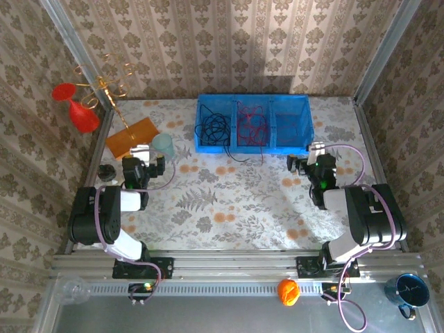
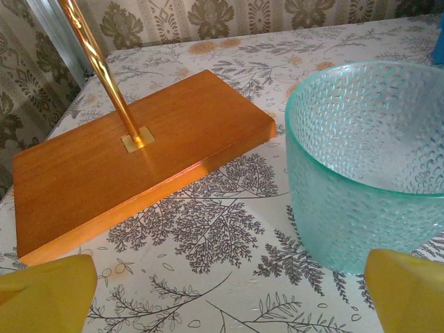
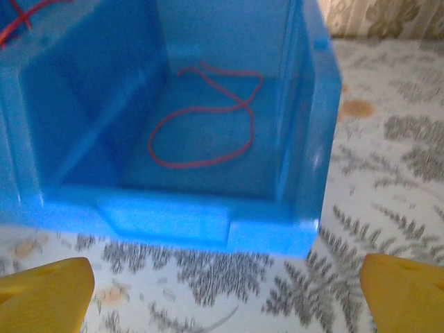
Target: Untangle the cables
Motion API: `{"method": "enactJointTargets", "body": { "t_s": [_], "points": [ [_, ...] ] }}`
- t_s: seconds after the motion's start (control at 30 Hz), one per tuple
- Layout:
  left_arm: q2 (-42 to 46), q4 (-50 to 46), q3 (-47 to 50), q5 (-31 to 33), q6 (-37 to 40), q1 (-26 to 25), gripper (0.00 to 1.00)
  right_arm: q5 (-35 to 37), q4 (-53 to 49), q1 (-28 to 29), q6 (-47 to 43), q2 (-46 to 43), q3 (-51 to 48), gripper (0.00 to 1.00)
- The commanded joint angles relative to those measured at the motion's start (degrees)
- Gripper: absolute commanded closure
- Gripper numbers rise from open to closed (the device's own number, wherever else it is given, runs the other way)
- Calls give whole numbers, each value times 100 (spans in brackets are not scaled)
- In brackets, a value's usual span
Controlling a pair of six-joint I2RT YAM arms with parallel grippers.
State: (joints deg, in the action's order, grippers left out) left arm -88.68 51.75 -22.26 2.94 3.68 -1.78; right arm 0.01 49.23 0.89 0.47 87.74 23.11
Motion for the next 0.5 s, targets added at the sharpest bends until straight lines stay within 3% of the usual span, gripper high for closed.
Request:
{"method": "enactJointTargets", "body": {
  "t_s": [0.0,0.47],
  "points": [
    [-1,-95,-68,-98,-37,45,0,205,-101,-33,124,-8,55,0],
    [-2,-97,-69,-99,-35,40,0,227,-124,-27,120,-20,63,0]
  ]
}}
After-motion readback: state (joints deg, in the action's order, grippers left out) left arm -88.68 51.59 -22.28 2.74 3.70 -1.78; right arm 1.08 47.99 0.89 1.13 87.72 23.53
